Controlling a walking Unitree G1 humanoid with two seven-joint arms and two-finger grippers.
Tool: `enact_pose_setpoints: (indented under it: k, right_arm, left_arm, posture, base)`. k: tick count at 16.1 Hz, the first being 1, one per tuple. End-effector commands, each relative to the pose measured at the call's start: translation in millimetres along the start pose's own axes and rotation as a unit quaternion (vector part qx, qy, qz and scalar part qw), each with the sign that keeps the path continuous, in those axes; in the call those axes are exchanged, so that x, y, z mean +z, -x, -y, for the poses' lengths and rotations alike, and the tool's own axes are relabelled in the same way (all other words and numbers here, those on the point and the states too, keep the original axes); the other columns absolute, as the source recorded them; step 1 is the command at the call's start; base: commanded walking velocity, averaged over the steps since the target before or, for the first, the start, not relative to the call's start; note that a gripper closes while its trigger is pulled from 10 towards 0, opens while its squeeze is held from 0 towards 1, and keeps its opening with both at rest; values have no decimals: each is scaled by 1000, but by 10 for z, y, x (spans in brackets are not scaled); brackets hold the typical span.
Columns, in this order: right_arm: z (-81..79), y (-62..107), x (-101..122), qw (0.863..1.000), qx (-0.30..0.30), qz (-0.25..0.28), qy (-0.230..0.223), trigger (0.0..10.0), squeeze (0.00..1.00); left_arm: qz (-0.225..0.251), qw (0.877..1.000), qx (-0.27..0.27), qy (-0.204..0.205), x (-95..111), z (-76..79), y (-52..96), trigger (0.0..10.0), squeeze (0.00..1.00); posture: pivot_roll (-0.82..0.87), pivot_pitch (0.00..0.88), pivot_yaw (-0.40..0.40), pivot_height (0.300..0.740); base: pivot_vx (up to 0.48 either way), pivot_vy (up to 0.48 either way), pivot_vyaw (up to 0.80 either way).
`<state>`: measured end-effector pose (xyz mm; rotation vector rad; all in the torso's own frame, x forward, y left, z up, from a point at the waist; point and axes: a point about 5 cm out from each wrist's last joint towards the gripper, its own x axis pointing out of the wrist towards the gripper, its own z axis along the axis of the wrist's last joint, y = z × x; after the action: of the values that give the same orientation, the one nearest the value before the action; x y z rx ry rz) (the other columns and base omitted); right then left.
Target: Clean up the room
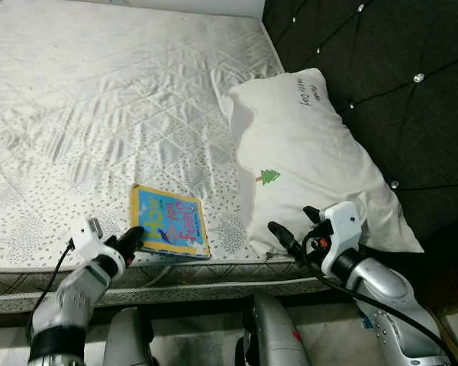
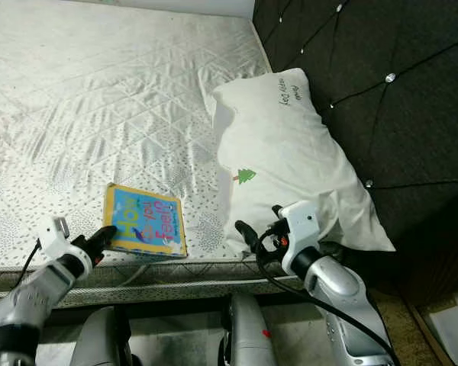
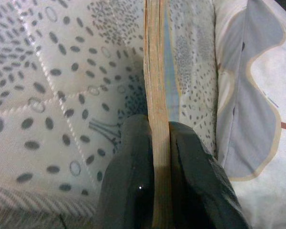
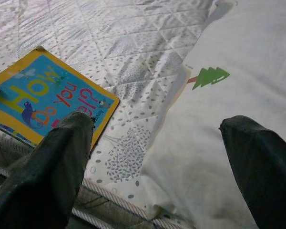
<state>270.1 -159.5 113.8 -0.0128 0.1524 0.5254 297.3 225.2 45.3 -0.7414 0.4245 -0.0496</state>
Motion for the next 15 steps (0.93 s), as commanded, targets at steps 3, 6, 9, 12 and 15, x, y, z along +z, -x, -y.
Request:
enact_pose_setpoints:
  k: [3, 6, 9, 12, 15]
  right_arm:
    - [35, 7, 86, 1000, -10, 15, 16, 10000, 0]
    - [45, 16, 97, 1000, -15, 17, 20, 10000, 0]
    - [39, 3, 107, 999, -14, 19, 24, 10000, 0]
    - [31, -3, 110, 999, -12, 21, 28, 10000, 0]
    - [30, -29, 88, 999, -8, 21, 32, 10000, 0]
  left_arm:
    - [-15, 1000, 11, -13, 8, -49, -94, 10000, 0]
    - [-40, 999, 20, -22, 59, -77, -163, 10000, 0]
    - [-61, 997, 26, -34, 84, -93, -173, 10000, 0]
    - [-77, 996, 14, -48, 62, -28, -222, 10000, 0]
    - [-111, 991, -55, -58, -79, 221, -331, 10000, 0]
  posture:
    - [-236, 145, -117, 603]
    - [-246, 142, -117, 603]
    - [-253, 137, -114, 603]
    - [-254, 134, -113, 603]
    - [-249, 129, -116, 603]
  base:
    - [0, 0, 0]
    - [0, 0, 0]
    - [0, 0, 0]
    - [0, 0, 0]
    - [0, 0, 0]
